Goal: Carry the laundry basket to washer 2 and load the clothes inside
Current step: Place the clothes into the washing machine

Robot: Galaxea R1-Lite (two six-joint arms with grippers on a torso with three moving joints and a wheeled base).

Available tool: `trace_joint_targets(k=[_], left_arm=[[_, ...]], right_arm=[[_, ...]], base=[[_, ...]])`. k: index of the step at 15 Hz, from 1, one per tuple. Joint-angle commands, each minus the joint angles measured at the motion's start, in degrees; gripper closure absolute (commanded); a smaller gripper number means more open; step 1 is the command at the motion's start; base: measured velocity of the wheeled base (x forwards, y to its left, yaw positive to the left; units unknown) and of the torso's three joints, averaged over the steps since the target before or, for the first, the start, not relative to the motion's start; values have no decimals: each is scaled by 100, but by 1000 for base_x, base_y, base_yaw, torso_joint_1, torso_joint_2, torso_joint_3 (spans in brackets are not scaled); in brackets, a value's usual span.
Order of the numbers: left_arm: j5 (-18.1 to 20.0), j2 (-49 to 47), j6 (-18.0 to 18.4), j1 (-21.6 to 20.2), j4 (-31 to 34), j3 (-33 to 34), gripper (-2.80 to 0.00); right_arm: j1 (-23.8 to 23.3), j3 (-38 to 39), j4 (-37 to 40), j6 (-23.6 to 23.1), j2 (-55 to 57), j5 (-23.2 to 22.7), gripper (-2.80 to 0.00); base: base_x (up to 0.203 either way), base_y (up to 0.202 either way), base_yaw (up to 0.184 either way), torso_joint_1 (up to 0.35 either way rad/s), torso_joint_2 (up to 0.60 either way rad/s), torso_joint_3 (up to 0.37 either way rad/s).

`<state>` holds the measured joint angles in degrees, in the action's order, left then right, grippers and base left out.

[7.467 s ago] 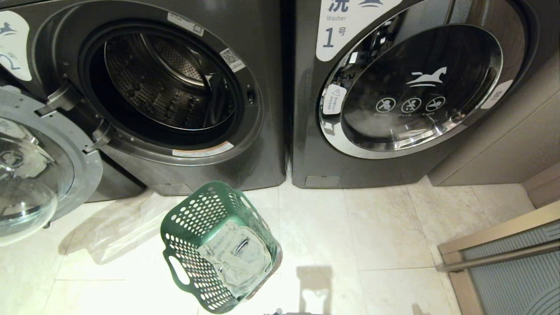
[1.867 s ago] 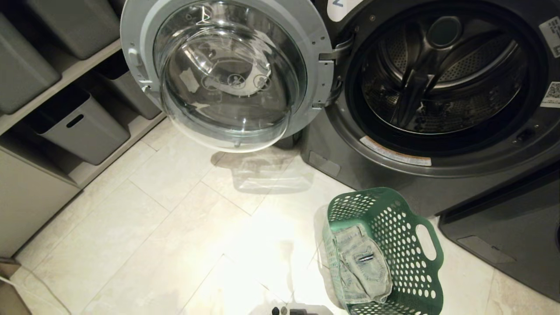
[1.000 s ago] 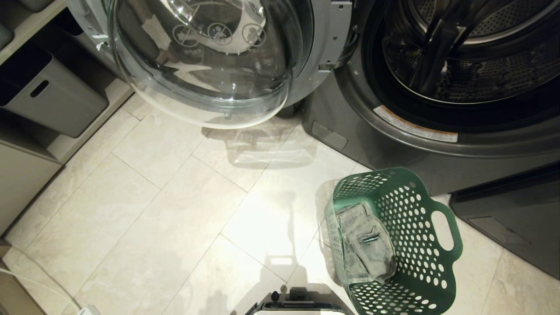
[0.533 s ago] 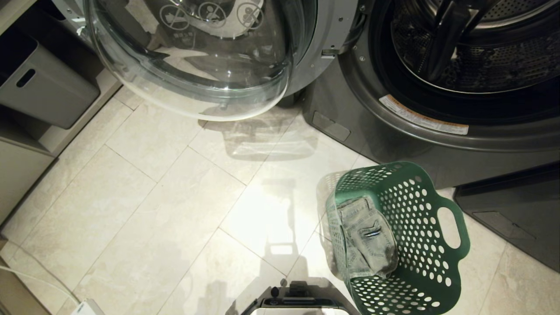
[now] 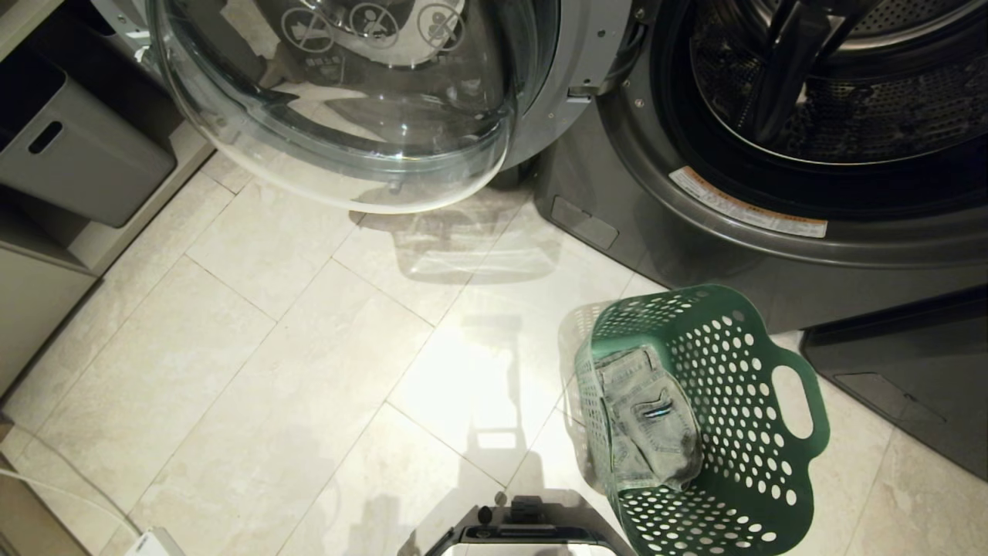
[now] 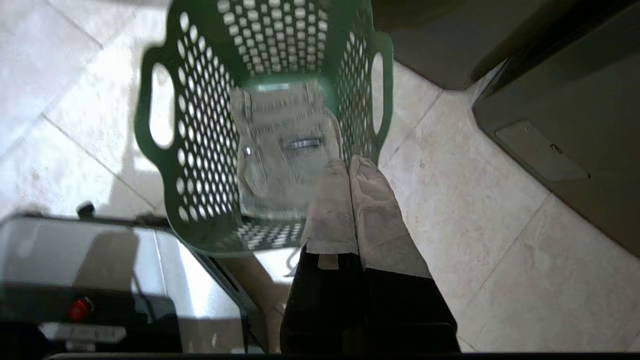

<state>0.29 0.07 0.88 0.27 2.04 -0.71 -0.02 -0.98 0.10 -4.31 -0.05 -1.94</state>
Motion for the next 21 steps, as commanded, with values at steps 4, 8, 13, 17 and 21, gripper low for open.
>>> trace_joint_targets(k=[4,8,13,17,21], left_arm=[[-3,-7,0,0,-1,0,0],[5,-7,0,0,7,0,0],[4,-7,0,0,4,0,0],[-3,-7,0,0,-1,0,0],[6,-7,0,0,-1,0,0]], right_arm=[[9,-1830,470,419,511,-92,0],[36,-3226,799,1102,2604,-606,0],[41,-3982,911,1346,5568,-1005,0],[40,-4159,956,1335,7590,-818,0],[-61,-3963,338,1326,9305,-368,0]], base=[[0,0,0,0,0,0],[0,0,0,0,0,0],[0,0,0,0,0,0],[0,0,0,0,0,0],[0,0,0,0,0,0]])
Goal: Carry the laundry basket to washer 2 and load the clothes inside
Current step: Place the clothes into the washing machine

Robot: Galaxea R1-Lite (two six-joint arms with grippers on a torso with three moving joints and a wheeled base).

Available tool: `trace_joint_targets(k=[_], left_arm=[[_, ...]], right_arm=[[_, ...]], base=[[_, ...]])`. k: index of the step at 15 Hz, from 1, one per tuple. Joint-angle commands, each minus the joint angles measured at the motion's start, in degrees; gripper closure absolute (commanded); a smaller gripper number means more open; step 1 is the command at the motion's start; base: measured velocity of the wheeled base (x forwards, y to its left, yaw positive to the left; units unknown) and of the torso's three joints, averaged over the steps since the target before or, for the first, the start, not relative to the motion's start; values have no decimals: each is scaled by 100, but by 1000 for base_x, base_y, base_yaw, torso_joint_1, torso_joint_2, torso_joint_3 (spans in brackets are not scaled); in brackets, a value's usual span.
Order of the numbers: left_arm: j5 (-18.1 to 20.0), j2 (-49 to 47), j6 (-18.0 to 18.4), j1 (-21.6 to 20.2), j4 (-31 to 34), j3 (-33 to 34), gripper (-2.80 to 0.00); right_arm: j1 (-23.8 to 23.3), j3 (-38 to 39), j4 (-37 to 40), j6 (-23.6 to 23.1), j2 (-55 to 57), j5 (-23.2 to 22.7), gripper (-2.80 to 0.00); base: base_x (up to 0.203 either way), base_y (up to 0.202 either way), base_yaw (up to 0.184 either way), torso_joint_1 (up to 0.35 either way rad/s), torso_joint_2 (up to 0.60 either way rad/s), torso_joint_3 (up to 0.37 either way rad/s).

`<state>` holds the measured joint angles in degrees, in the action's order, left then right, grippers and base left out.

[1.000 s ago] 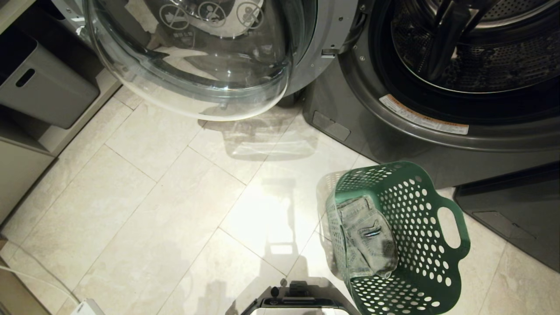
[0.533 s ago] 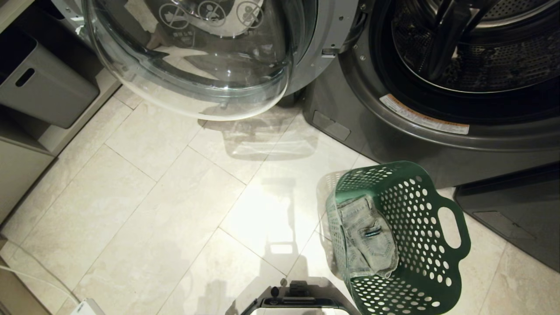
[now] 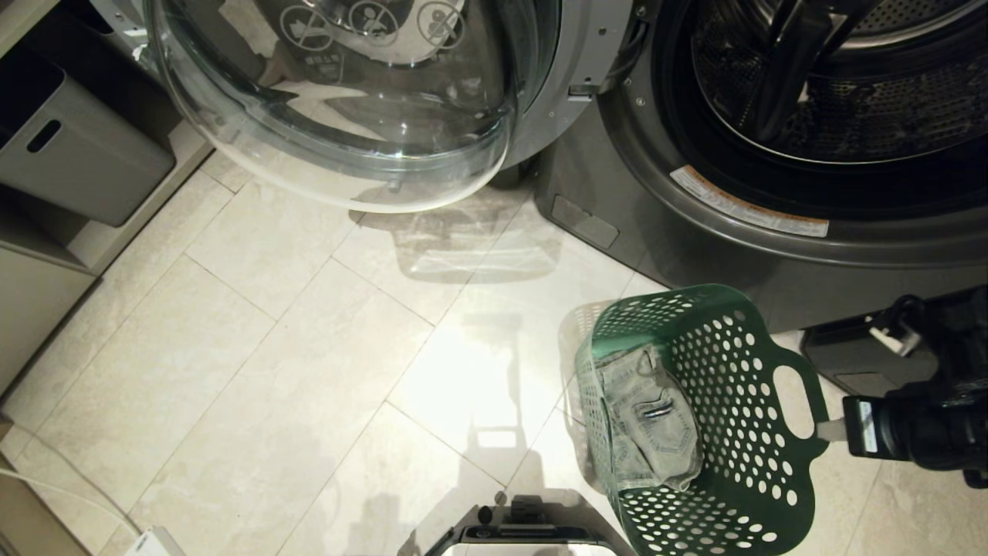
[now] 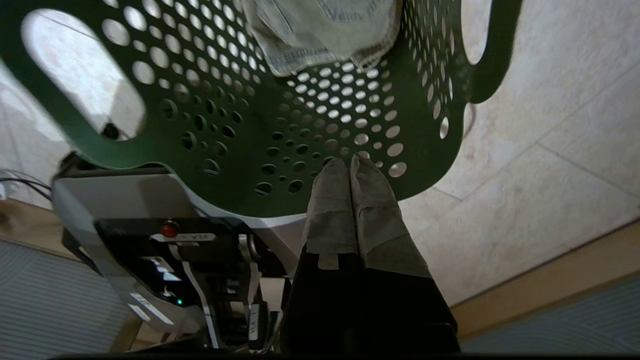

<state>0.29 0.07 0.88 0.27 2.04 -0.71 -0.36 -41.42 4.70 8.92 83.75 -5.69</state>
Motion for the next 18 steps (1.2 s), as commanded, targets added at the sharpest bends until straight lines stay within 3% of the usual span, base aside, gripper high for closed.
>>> trace_joint_targets(k=[1,3,6,9,14,15,18], left_arm=[[-3,-7,0,0,-1,0,0],[6,-7,0,0,7,0,0],[-3,-7,0,0,-1,0,0],[-3,-7,0,0,7,0,0],[6,-7,0,0,6,0,0],[5,-7,0,0,-1,0,0],[5,-7,0,0,-1,0,0]], right_arm=[[-44,206,-493,3,1399,37,0],[-63,347,-1146,-1,2289,4,0],[-144,332,-1878,-24,3311,-408,0],[-174,4,-2134,-19,4022,-749,0],[-252,-806,-2268,-56,5007,-879,0],[-253,-923,-2349,-146,5167,-930,0],[-382,-903,-2700,-1126,5510,-1352,0]], base=[[0,0,0,0,0,0],[0,0,0,0,0,0],[0,0,0,0,0,0],[0,0,0,0,0,0],[0,0,0,0,0,0],[0,0,0,0,0,0],[0,0,0,0,0,0]])
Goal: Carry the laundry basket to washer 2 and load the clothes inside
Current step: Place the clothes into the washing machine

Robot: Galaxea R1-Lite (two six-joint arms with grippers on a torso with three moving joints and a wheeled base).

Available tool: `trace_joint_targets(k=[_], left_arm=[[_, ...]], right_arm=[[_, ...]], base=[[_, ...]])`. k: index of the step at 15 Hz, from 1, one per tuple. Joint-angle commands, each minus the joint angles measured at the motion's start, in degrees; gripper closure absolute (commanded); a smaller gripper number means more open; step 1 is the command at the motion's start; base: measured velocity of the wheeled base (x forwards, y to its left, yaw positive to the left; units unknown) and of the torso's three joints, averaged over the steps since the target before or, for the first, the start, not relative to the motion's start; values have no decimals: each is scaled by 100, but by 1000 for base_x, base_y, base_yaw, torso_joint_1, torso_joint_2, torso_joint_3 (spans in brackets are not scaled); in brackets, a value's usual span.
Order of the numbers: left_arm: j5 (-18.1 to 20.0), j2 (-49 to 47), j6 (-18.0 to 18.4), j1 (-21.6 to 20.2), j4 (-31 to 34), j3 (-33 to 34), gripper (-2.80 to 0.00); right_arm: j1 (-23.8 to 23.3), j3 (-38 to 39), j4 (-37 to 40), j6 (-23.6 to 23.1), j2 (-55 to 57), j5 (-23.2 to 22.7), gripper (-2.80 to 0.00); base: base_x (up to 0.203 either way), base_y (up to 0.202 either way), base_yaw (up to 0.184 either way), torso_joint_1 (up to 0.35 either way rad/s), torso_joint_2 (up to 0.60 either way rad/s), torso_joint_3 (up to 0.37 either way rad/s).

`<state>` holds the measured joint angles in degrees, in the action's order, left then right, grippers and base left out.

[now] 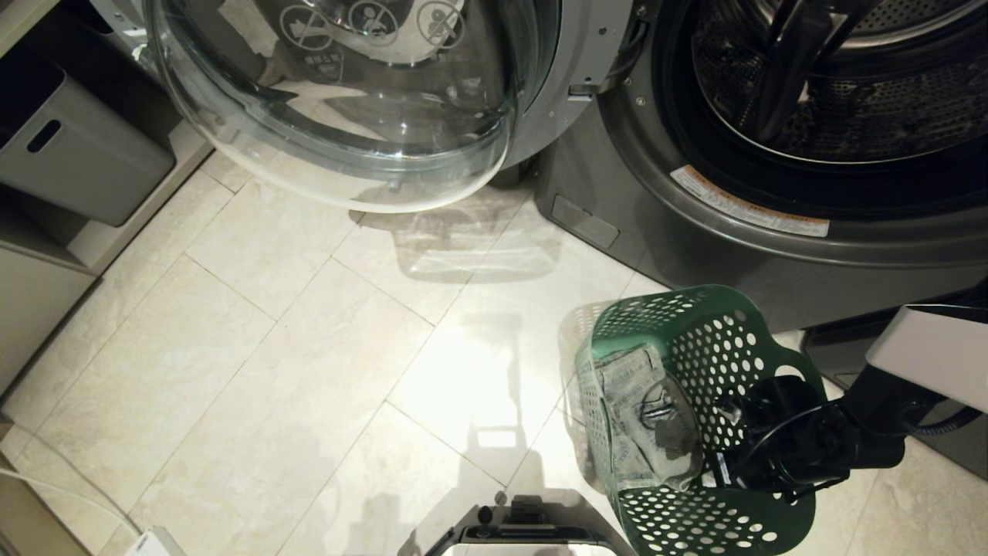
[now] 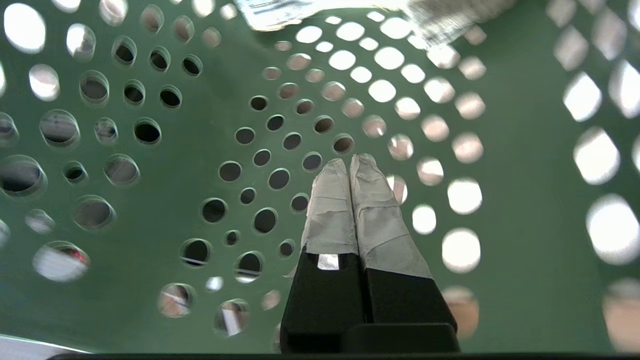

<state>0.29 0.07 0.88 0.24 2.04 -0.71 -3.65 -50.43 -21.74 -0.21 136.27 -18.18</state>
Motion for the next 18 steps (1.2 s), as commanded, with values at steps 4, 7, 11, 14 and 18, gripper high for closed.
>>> trace_joint_targets(k=[4,7,11,14,18], left_arm=[[-3,-7,0,2,1,0,0],[6,-7,0,2,7,0,0],[-3,-7,0,2,7,0,0],[1,-7,0,2,-1,0,0],[4,-7,0,2,-1,0,0]], right_arm=[[-390,-136,-170,-1046,703,-559,0],[-417,-285,-190,-1364,858,-616,0],[-428,-658,-142,-1409,853,-558,0],[-551,-1103,-18,-1403,898,-264,0],[-615,-1732,149,-1399,975,-191,0]], base=[[0,0,0,0,0,0],[0,0,0,0,0,0],[0,0,0,0,0,0],[0,0,0,0,0,0],[0,0,0,0,0,0]])
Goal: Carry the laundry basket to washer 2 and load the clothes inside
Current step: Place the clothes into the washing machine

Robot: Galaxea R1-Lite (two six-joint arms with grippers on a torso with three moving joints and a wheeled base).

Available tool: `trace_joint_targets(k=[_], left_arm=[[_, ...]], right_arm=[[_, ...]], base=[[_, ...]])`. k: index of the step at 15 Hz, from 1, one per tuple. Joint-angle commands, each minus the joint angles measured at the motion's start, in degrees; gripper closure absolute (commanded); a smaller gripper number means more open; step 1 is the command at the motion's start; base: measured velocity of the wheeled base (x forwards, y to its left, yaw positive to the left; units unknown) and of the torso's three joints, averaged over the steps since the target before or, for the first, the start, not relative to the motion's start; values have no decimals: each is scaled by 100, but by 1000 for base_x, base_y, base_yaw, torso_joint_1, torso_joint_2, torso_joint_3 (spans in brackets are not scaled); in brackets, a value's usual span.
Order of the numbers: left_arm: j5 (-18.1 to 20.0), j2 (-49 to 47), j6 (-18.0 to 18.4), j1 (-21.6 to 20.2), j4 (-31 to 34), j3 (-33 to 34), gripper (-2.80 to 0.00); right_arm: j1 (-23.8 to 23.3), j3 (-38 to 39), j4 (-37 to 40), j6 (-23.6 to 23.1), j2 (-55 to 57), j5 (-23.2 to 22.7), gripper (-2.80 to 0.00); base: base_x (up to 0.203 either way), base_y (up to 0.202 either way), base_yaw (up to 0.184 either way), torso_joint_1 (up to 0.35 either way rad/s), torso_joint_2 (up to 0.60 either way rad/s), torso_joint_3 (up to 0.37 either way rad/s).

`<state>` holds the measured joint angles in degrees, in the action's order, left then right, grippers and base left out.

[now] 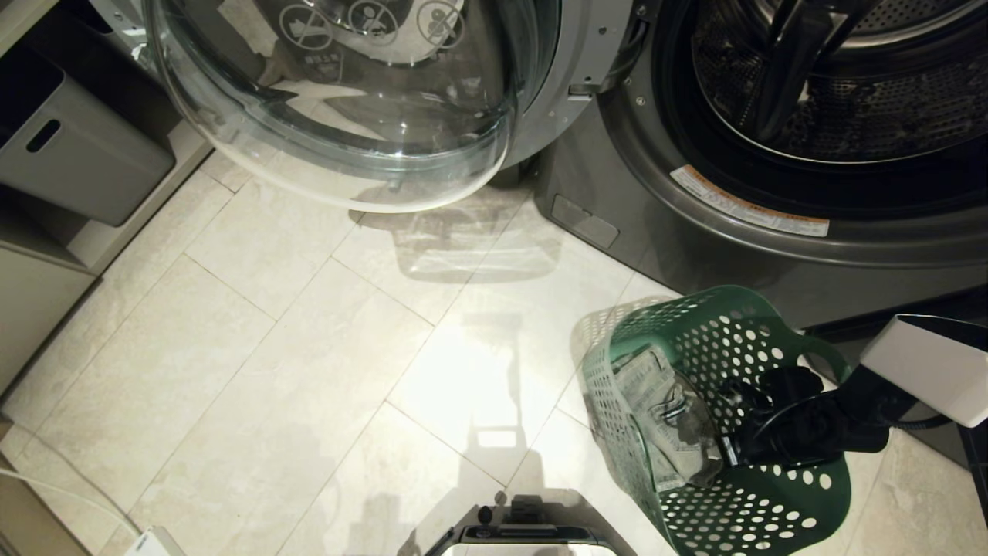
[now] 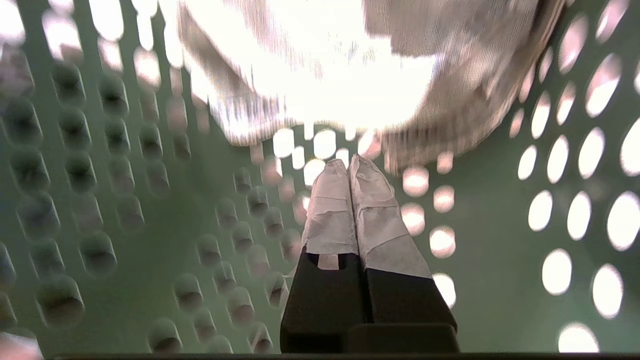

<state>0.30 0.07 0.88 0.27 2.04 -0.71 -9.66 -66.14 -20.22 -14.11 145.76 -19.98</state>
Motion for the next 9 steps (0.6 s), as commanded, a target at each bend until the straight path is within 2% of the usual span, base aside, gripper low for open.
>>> trace_joint_targets(k=[1,5,9], left_arm=[[4,-7,0,0,6,0,0],[-3,-7,0,0,-1,0,0],[5,-7,0,0,-1,0,0]], right_arm=[[-23,-277,31,13,31,3,0],[-22,-815,39,321,166,305,0],[-19,-1193,71,418,237,504,0]], base=[[0,0,0,0,0,0],[0,0,0,0,0,0],[0,0,0,0,0,0]])
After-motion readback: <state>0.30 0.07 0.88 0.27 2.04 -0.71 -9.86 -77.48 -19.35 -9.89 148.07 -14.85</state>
